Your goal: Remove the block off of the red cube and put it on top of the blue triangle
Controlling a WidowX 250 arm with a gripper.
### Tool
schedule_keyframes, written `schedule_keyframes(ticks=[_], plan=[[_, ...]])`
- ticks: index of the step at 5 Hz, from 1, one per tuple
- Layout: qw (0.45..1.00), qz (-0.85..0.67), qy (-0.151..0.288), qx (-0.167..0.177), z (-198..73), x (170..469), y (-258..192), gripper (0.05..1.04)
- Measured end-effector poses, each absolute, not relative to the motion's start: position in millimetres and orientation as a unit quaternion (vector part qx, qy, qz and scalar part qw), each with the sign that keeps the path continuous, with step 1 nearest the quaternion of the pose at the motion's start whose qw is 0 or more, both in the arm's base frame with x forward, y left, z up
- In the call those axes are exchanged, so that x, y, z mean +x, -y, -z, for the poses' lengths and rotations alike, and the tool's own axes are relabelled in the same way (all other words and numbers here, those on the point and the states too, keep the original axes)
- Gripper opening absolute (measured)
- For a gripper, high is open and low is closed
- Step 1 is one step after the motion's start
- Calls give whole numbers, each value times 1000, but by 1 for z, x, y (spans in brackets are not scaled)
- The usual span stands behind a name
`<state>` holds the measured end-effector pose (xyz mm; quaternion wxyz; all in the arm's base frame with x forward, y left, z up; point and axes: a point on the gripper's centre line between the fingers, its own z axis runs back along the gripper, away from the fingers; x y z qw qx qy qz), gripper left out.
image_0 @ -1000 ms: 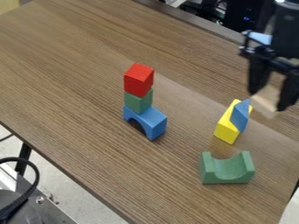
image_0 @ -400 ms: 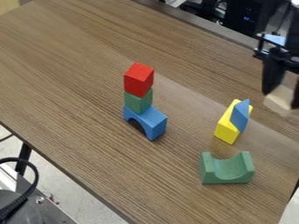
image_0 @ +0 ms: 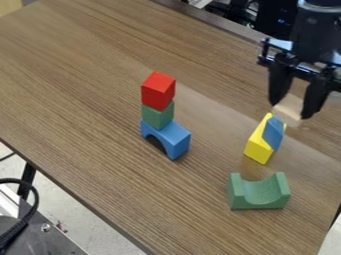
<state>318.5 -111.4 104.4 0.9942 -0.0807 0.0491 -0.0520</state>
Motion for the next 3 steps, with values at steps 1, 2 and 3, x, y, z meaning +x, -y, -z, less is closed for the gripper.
schedule_keyframes(ticks=[1, 2, 3], plan=[[995, 49, -54, -75, -104, 318, 108, 543], [994, 45, -61, -72, -101, 317, 108, 543], [994, 48, -68, -70, -96, 316, 112, 542]])
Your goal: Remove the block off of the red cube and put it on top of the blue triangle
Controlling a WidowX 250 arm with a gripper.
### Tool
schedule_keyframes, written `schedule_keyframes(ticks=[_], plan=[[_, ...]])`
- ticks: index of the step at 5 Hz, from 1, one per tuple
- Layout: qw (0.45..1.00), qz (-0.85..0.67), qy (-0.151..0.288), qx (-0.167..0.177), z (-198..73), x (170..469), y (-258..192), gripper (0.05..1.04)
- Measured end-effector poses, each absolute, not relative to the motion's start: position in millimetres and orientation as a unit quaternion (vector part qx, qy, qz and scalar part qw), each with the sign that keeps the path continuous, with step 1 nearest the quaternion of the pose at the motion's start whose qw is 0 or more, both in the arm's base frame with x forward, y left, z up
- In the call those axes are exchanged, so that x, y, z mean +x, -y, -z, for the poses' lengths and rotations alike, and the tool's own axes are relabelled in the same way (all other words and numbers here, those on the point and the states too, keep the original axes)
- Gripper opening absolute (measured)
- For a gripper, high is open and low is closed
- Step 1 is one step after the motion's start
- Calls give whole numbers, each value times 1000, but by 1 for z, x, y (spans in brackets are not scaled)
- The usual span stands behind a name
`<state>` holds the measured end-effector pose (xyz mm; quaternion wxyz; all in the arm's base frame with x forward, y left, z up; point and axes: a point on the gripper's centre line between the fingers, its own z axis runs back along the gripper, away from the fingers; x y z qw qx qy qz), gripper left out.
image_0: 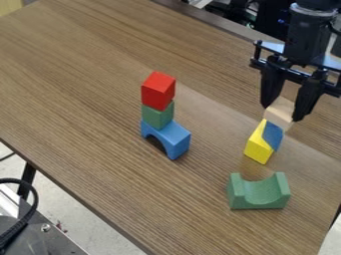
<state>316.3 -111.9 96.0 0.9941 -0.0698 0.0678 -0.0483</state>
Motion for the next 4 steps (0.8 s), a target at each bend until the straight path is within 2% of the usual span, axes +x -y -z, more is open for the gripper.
schedule_keyframes(ticks=[1, 2, 3, 4], plan=[[994, 47, -77, -65, -88, 317, 112, 543], [994, 45, -85, -58, -84, 319, 111, 590], [993, 41, -98, -51, -80, 317, 109, 889], [993, 33, -98, -53, -79, 317, 109, 1012]])
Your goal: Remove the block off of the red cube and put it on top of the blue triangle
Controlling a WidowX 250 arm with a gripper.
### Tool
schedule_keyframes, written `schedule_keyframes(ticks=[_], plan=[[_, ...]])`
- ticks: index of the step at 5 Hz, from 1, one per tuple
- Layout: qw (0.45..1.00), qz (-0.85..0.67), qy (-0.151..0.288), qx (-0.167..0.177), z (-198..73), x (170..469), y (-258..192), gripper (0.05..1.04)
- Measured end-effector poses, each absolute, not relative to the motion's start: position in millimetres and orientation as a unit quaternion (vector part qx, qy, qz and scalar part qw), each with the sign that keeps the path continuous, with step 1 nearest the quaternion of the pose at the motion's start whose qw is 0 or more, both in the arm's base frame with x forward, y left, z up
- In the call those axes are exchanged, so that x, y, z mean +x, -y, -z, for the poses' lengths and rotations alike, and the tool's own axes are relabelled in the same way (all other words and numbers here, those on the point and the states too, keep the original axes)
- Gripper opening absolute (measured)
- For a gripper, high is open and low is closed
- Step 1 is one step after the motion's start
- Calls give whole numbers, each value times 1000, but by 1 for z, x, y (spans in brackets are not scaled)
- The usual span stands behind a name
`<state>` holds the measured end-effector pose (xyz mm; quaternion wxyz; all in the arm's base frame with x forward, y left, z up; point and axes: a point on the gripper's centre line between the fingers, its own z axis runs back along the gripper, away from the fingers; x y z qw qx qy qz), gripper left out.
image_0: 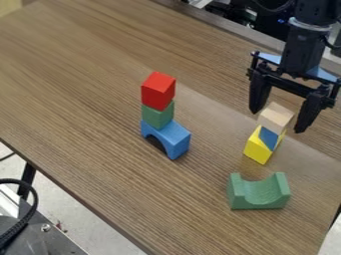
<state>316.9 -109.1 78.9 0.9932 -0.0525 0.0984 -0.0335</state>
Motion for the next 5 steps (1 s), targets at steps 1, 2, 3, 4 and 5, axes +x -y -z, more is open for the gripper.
schedule_keyframes(ticks=[1, 2, 3, 4, 5], plan=[[994, 24, -95, -54, -82, 316, 105, 1005], [996, 23, -73, -49, -97, 314, 103, 1000], [1000, -9, -5, -26, -141, 303, 88, 1000], [1000, -17, 19, -14, -161, 298, 81, 1000], [999, -34, 21, -6, -161, 301, 70, 1000]])
